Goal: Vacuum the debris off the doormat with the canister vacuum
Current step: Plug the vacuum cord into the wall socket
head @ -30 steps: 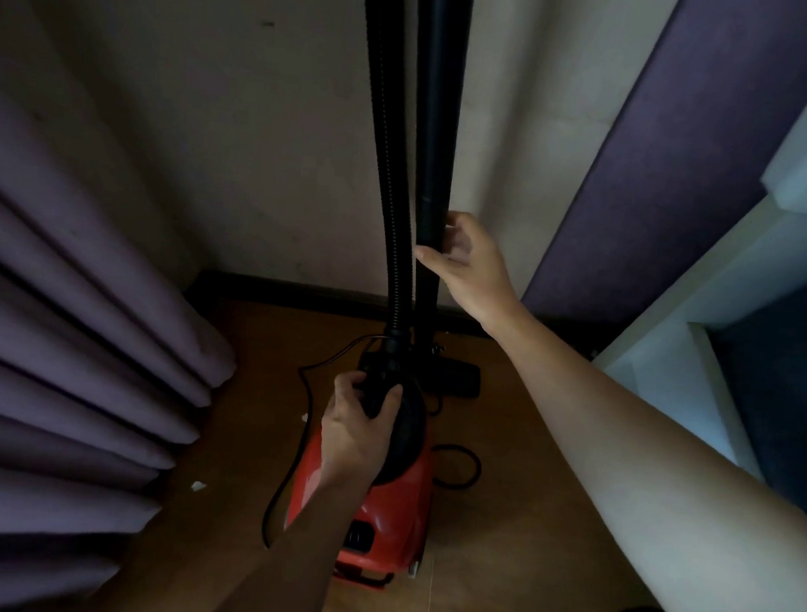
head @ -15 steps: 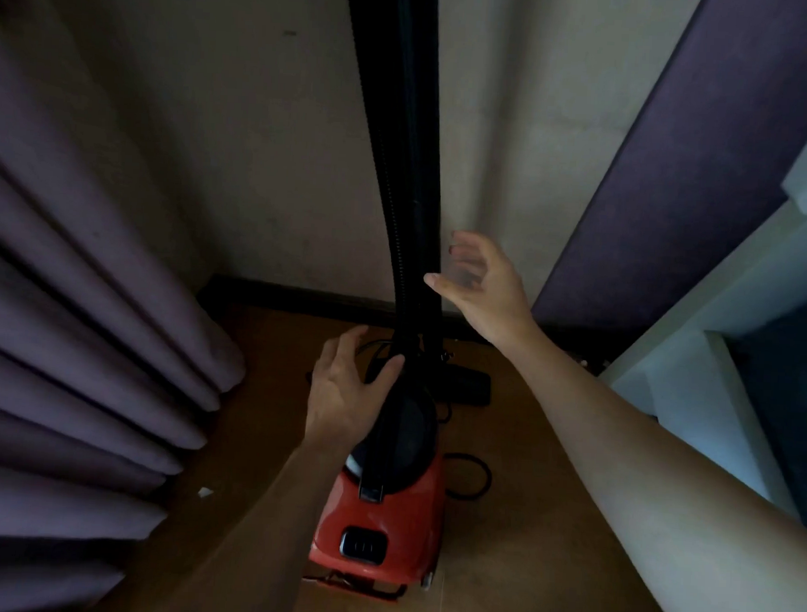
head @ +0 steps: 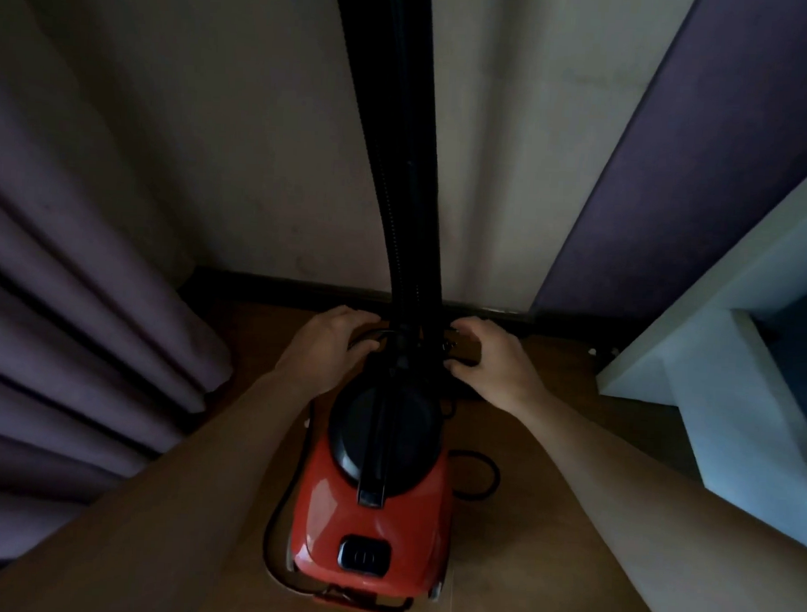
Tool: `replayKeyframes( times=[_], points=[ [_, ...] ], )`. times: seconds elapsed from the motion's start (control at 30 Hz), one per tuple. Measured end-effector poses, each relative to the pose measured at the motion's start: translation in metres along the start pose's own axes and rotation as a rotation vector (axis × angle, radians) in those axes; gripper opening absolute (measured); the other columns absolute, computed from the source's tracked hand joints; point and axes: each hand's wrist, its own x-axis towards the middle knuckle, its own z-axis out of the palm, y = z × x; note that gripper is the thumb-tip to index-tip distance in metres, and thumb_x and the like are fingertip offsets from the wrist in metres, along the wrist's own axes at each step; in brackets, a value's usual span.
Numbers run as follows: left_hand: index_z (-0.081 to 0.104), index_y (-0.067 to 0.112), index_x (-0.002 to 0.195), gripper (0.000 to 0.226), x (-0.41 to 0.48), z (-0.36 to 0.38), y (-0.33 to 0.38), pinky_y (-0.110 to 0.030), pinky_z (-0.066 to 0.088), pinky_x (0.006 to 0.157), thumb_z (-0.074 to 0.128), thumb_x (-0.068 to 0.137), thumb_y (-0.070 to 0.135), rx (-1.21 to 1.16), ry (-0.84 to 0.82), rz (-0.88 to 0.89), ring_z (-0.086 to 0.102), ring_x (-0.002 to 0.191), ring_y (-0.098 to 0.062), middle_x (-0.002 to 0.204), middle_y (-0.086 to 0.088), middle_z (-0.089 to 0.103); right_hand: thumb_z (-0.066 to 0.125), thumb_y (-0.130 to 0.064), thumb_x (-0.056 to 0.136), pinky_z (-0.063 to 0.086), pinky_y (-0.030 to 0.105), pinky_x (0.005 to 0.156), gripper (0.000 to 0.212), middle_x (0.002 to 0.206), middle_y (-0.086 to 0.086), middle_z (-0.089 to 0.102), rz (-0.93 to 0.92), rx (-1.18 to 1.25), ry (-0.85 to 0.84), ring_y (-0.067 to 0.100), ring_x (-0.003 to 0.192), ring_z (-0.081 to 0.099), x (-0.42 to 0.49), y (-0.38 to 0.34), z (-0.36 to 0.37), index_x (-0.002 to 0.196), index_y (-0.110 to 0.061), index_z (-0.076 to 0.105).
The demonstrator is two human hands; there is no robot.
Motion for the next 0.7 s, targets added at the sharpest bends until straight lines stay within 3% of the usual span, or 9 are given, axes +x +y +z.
replayKeyframes(
  times=[0.23,0.37,0.53,0.63,0.7],
  points=[
    [0.071,0.017,0.124,0.034,-0.003,0.018,-0.008,-0.024,0.048,0.089,0.074,0.090,0.016,-0.041,0.058,0.010,0.065,0.099,-0.021,0.107,-0.009,0.066,0.080,-0.023,0.089,0.054,0.037,0.099,0.051,0.129,0.001,0.062,0.017,0.003,0.006,0.020,0.122,0.060,0.008,0.011,0.027,0.136,-0.025,0.062],
    [0.074,0.008,0.106,0.019,0.003,0.024,-0.008,-0.029,0.050,0.085,0.076,0.089,0.014,-0.051,0.081,-0.007,0.062,0.092,-0.021,0.101,-0.007,0.060,0.080,-0.015,0.089,0.055,0.039,0.096,0.046,0.125,0.004,0.063,0.025,0.003,0.045,0.023,0.116,0.063,0.015,0.018,0.040,0.132,-0.024,0.067],
    [0.067,0.004,0.091,0.009,0.003,0.029,-0.004,-0.038,0.055,0.076,0.073,0.090,0.011,-0.068,0.122,0.011,0.065,0.083,-0.023,0.089,-0.009,0.068,0.079,-0.024,0.090,0.057,0.041,0.095,0.034,0.122,-0.001,0.073,0.048,0.046,0.061,0.020,0.114,0.068,0.020,0.024,0.045,0.122,-0.030,0.073],
    [0.066,0.006,0.093,0.008,-0.002,0.024,0.000,-0.033,0.053,0.073,0.071,0.092,0.012,-0.090,0.154,-0.002,0.065,0.080,-0.020,0.086,-0.007,0.069,0.080,-0.032,0.088,0.059,0.041,0.084,0.027,0.111,-0.004,0.075,-0.028,0.001,0.084,0.019,0.103,0.071,0.012,0.024,0.036,0.115,-0.033,0.075],
    [0.065,0.005,0.092,0.008,-0.008,0.016,0.006,-0.021,0.046,0.069,0.070,0.093,0.011,-0.114,0.174,0.006,0.062,0.078,-0.017,0.084,-0.005,0.067,0.080,-0.035,0.088,0.059,0.042,0.079,0.026,0.103,-0.005,0.073,-0.054,-0.011,0.101,0.018,0.095,0.070,0.006,0.021,0.022,0.113,-0.033,0.075]
  ],
)
